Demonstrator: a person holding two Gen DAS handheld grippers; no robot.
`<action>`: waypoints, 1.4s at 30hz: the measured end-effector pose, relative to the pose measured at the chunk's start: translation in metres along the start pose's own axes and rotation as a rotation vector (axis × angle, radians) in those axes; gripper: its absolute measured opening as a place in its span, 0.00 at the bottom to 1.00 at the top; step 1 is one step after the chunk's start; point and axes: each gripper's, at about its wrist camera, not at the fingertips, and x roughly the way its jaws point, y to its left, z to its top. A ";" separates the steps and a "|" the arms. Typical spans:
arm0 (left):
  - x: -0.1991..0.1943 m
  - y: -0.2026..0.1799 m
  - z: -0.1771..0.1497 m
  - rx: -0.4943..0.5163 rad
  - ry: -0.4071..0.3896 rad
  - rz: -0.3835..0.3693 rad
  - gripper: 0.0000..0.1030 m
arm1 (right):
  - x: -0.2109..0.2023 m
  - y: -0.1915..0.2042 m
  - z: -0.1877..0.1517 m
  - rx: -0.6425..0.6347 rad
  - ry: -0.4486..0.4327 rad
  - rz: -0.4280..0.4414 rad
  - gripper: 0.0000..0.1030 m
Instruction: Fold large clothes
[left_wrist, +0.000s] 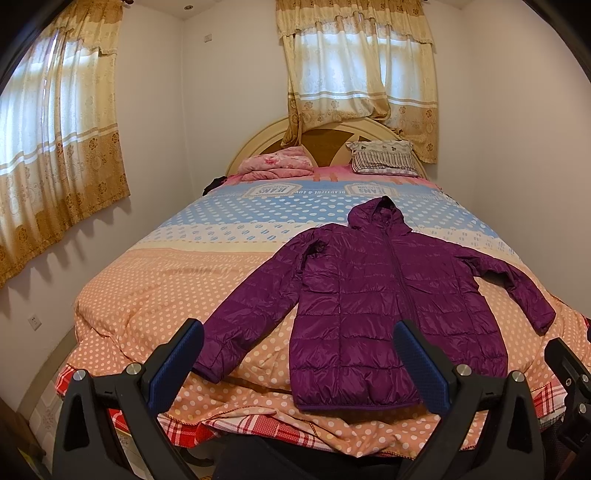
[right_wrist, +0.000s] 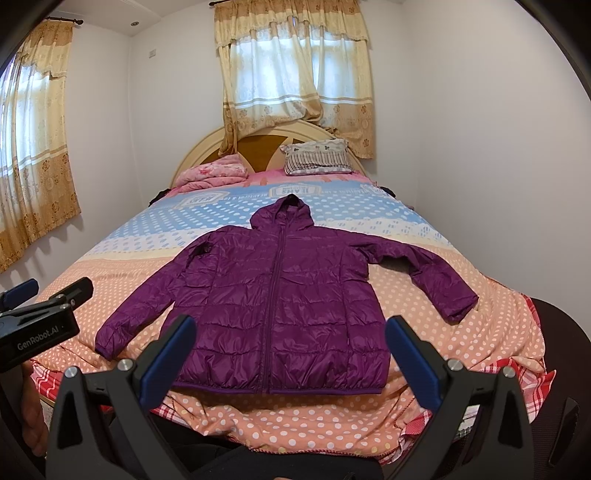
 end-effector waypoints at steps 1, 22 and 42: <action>0.000 0.000 0.000 0.000 0.000 -0.001 0.99 | 0.000 0.000 0.000 0.000 0.000 0.000 1.00; 0.003 0.002 -0.001 0.001 0.010 0.001 0.99 | 0.004 0.000 -0.003 0.018 0.021 0.015 1.00; 0.094 -0.016 -0.007 0.093 0.131 -0.037 0.99 | 0.126 -0.099 -0.041 0.236 0.276 -0.001 1.00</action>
